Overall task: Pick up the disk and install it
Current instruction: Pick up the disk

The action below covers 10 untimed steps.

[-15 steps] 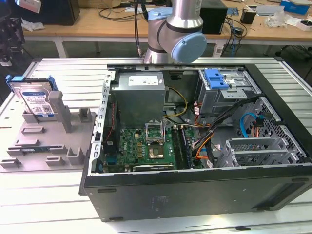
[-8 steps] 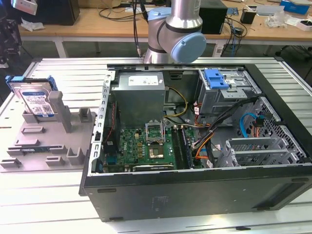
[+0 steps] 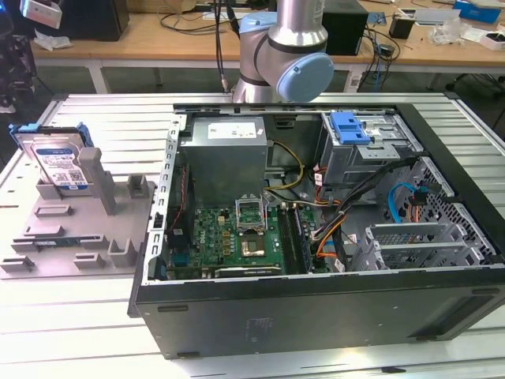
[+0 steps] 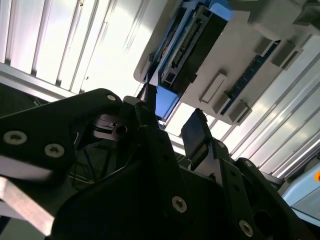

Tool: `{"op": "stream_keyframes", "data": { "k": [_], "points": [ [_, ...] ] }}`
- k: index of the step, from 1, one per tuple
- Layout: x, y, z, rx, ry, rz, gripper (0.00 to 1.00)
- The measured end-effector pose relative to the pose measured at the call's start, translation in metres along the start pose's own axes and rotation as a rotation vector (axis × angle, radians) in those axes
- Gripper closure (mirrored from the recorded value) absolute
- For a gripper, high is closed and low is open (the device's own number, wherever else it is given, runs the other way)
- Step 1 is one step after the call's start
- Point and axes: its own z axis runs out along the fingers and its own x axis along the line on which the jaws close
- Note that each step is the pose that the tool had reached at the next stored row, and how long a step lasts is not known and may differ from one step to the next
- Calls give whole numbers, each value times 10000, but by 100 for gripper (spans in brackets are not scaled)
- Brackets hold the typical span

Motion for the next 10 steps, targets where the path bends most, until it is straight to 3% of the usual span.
{"op": "stream_keyframes", "data": {
  "k": [10],
  "points": [
    [-2, -2, 76, -1, -16, 37, 52]
  ]
}}
